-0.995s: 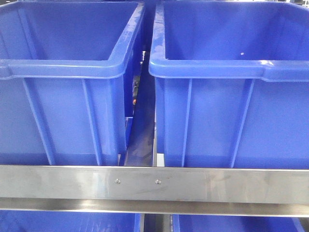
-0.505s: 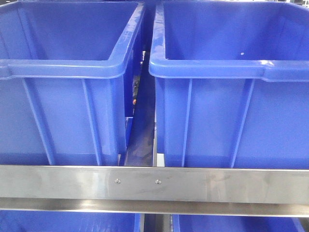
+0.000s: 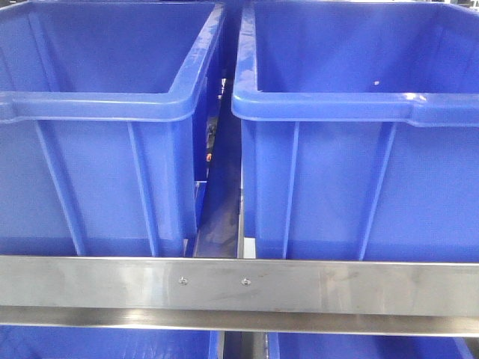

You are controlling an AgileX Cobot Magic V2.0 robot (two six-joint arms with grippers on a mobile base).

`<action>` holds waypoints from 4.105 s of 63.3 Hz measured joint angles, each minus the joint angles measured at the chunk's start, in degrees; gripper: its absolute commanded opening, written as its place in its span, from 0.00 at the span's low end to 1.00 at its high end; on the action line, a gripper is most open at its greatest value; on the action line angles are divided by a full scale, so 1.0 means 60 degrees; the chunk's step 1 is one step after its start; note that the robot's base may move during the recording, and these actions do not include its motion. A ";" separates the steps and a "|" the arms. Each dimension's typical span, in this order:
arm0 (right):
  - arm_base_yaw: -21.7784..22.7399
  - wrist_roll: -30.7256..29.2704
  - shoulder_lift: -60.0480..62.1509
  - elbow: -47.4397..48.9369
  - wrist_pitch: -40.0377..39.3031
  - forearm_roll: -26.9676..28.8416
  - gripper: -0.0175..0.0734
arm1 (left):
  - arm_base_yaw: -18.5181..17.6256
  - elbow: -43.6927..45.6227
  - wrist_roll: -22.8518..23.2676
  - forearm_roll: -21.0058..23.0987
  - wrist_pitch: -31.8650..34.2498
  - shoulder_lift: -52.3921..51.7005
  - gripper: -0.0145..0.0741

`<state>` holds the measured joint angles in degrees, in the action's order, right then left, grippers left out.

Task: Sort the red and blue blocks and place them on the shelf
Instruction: 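Lower both held cubes down into the blue bins, then open the left gripper to drop the blue cube into its bin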

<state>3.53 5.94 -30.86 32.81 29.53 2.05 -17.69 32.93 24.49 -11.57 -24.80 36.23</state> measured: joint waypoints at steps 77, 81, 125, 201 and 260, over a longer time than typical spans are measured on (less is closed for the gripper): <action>-0.0746 0.0000 -0.5472 0.2906 -0.0631 0.0000 0.25 | 0.0000 0.2748 0.0000 -0.0196 0.1175 0.5283 0.30; -0.0746 0.0000 -0.5518 0.2906 -0.0635 0.0000 0.25 | 0.0000 0.2748 0.0000 -0.0218 0.1195 0.5338 0.30; -0.0746 0.0000 -0.5515 0.2906 -0.0904 0.0000 0.33 | 0.0000 0.2768 0.0000 -0.0364 0.1210 0.5379 0.36; -0.0746 -0.0004 -0.5515 0.2906 -0.0872 0.0000 0.67 | 0.0166 0.2789 0.0000 -0.0364 0.1234 0.5379 0.66; -0.0746 -0.0020 -0.5515 0.2906 -0.0872 0.0000 0.82 | 0.0166 0.2789 0.0000 -0.0364 0.0982 0.5379 0.74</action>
<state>-0.94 5.82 -63.95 50.25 24.29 2.05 -16.69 49.66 24.49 -13.75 -18.90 68.50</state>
